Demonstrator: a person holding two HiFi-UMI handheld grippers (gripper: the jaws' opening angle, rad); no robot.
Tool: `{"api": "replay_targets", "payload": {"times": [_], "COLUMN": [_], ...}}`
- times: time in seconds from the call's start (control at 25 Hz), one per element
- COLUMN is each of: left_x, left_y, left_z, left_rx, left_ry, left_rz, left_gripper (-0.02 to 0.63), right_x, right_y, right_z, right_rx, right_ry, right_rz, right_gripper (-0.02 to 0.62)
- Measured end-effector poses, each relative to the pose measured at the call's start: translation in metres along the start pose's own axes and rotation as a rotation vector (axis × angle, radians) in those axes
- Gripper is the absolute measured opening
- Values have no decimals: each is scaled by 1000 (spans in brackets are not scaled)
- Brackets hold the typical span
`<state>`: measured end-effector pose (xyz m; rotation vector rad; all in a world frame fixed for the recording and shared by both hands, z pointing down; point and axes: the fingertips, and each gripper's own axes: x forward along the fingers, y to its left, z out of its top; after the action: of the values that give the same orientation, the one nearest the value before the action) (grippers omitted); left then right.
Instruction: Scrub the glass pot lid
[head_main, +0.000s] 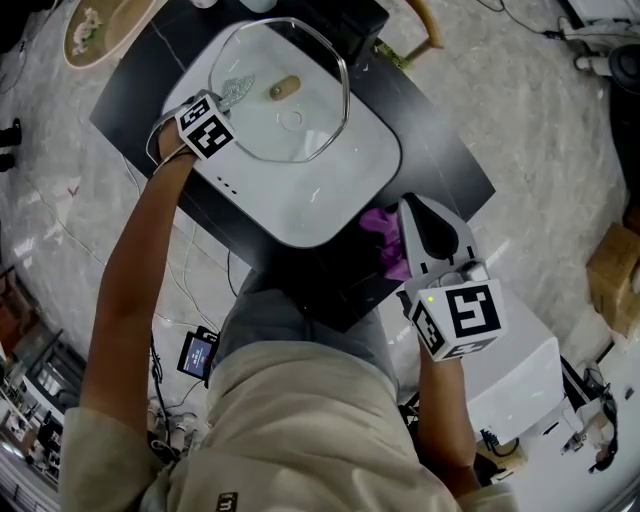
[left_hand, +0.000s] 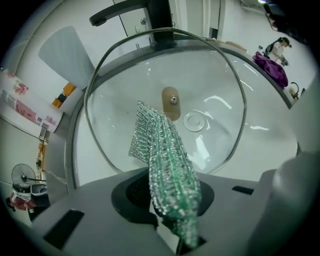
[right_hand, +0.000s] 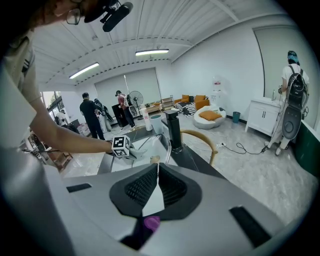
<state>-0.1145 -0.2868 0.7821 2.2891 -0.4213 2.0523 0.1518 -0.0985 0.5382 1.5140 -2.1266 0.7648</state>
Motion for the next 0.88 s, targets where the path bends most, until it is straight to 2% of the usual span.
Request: {"api": "replay_targets", "payload": {"times": [0.48,0.68,0.88], "left_x": [-8,-22,-39], "left_y": [6,9,6], "left_z": [3,7,17], "left_rx": [-6,-14,14], "left_ry": [3,-23,-59], "left_rz": [-12,-7,-7], "left_gripper": [81,81,81], "right_x": [0,-2,-5], "right_y": [4,11,19], "right_z": [15,25,36], "right_rx": [-2,-7,-18], "right_ry": [-24,-37,-55], "right_rz": [-7,-10,-16], "right_gripper": [25,25,25]}}
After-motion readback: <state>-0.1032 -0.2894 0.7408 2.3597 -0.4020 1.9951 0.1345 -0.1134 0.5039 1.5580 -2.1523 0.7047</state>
